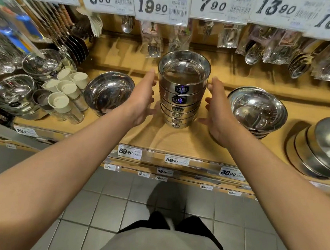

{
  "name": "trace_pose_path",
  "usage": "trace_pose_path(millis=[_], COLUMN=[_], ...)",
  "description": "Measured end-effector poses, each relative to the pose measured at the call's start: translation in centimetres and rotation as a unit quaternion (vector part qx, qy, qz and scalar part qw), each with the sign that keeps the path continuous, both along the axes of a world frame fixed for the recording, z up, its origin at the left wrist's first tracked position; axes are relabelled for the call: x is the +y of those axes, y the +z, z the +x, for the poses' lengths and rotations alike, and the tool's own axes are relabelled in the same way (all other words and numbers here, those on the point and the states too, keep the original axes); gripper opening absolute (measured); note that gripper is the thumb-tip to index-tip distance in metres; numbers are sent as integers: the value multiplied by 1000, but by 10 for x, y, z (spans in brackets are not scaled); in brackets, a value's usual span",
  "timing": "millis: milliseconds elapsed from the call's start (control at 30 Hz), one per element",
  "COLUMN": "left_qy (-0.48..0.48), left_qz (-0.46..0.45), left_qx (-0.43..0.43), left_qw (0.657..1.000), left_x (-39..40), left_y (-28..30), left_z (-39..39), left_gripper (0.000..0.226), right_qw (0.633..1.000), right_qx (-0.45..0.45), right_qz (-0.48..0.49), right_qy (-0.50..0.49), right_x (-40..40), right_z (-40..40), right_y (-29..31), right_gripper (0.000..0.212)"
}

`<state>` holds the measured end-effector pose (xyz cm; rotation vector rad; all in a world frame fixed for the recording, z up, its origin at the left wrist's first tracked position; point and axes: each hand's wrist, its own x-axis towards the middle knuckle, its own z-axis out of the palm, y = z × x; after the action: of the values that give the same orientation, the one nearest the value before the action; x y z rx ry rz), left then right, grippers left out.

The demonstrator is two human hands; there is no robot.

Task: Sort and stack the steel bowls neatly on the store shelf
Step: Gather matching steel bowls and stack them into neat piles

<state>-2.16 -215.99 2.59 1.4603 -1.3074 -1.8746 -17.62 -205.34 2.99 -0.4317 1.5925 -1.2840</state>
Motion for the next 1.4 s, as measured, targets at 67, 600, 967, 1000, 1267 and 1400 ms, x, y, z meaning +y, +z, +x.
trace_pose_path(millis=[67,600,967,1000,1267,1400], left_qy=[4,-45,-42,-40,-18,-8], left_qz=[34,35,-8,-2,10,6], left_qx=[3,47,74,73,89,95], left_qw=[999,997,996,997,996,995], left_x=[-1,-9,-35,-38,-65,-72], left_y=[-8,-18,11,9,-11,-18], left_z=[-3,-14,-34,-37,-55,-62], left_gripper=[79,79,68,69,74,71], right_qw=[999,997,996,996,990,990], right_qx=[-32,-70,-56,-59,-71,-73], right_qz=[5,-20,-65,-63,-87,-86], right_qy=[0,-12,-30,-37,-79,-88], right_x=[-2,-23,-52,-56,-84,-93], right_z=[-1,-7,-19,-20,-30,-35], right_y=[-11,-30,2,-1,-28,-34], right_gripper=[61,45,69,70,68,54])
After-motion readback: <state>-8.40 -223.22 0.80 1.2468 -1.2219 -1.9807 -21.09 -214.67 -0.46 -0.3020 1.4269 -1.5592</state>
